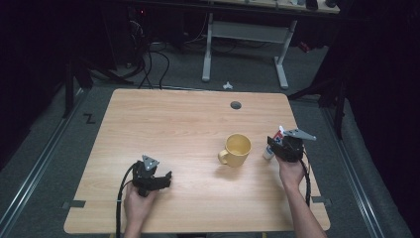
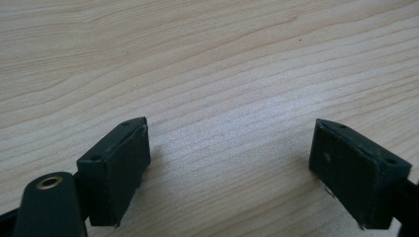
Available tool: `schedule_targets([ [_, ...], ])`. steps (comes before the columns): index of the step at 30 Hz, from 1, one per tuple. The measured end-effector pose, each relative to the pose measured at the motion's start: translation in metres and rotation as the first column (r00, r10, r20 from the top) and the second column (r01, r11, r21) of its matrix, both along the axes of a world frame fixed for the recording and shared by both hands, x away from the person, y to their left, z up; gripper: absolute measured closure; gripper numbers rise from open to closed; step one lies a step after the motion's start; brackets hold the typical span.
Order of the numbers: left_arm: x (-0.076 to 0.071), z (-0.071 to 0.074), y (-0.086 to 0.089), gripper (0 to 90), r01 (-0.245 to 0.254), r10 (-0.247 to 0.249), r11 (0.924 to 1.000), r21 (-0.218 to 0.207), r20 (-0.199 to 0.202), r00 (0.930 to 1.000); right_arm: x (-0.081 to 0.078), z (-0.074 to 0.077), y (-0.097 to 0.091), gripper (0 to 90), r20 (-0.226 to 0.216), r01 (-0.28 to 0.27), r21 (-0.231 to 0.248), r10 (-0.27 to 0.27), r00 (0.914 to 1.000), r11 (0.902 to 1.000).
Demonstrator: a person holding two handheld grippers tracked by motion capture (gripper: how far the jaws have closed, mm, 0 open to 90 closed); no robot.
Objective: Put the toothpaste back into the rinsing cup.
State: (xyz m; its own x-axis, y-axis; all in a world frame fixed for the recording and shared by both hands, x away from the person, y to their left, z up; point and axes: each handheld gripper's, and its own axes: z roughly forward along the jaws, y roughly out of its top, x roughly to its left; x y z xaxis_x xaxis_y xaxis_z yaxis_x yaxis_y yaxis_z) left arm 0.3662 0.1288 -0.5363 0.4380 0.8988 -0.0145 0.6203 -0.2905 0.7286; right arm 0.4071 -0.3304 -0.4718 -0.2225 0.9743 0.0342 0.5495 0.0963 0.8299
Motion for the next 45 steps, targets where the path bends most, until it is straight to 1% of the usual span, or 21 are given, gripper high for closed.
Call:
schedule_targets([
  [3,0.000,0.000,0.000,16.2,-0.001,0.001,1.0000,-0.002,0.001,1.0000,-0.004,0.003,0.002,65.6,0.002,-0.018,0.001,0.018,0.9998,0.9998],
  [6,0.000,0.000,0.000,16.2,0.000,0.000,1.0000,-0.002,0.001,1.0000,-0.009,0.009,0.005,65.8,0.007,-0.045,-0.009,0.045,0.9989,0.9989],
  [11,0.000,0.000,0.000,16.2,0.000,0.000,1.0000,-0.003,0.001,1.0000,-0.012,0.020,0.009,66.1,0.005,-0.084,-0.019,0.084,0.9964,0.9963],
  [12,0.000,0.000,0.000,16.2,0.001,-0.001,1.0000,-0.002,0.001,1.0000,-0.012,0.023,0.009,66.2,0.011,-0.093,-0.024,0.094,0.9956,0.9953],
  [15,0.000,0.000,0.000,16.2,0.001,-0.001,1.0000,-0.003,0.000,1.0000,-0.014,0.028,0.011,66.3,0.005,-0.102,-0.024,0.102,0.9948,0.9945],
  [22,0.000,0.000,0.000,16.2,0.000,0.000,1.0000,-0.003,0.001,1.0000,-0.016,0.038,0.012,66.7,0.008,-0.122,-0.025,0.122,0.9925,0.9922],
  [24,0.000,0.000,0.000,16.2,0.000,0.000,1.0000,-0.003,0.000,1.0000,-0.017,0.040,0.013,66.8,0.010,-0.126,-0.010,0.126,0.9920,0.9920],
  [28,0.000,0.000,0.000,16.2,0.000,0.000,1.0000,-0.003,0.000,1.0000,-0.017,0.041,0.015,67.0,0.002,-0.134,-0.010,0.134,0.9910,0.9909],
  [32,0.000,0.000,0.000,16.2,0.000,0.000,1.0000,-0.003,0.000,1.0000,-0.018,0.047,0.018,67.3,0.002,-0.147,-0.004,0.147,0.9891,0.9891],
  [38,0.000,0.000,0.000,16.2,0.000,0.000,1.0000,-0.004,0.000,1.0000,-0.021,0.056,0.023,67.7,0.007,-0.166,-0.019,0.166,0.9861,0.9859],
  [40,0.000,0.000,0.000,16.2,0.000,0.000,1.0000,-0.003,0.000,1.0000,-0.022,0.059,0.024,67.8,0.013,-0.174,-0.031,0.175,0.9845,0.9842],
  [44,0.000,0.000,0.000,16.2,0.000,0.000,1.0000,-0.003,0.000,1.0000,-0.024,0.064,0.025,67.9,0.022,-0.182,-0.012,0.183,0.9829,0.9831],
  [45,0.000,0.000,0.000,16.2,0.000,0.000,1.0000,-0.003,0.000,1.0000,-0.024,0.065,0.025,67.9,0.030,-0.190,-0.017,0.191,0.9812,0.9815],
])
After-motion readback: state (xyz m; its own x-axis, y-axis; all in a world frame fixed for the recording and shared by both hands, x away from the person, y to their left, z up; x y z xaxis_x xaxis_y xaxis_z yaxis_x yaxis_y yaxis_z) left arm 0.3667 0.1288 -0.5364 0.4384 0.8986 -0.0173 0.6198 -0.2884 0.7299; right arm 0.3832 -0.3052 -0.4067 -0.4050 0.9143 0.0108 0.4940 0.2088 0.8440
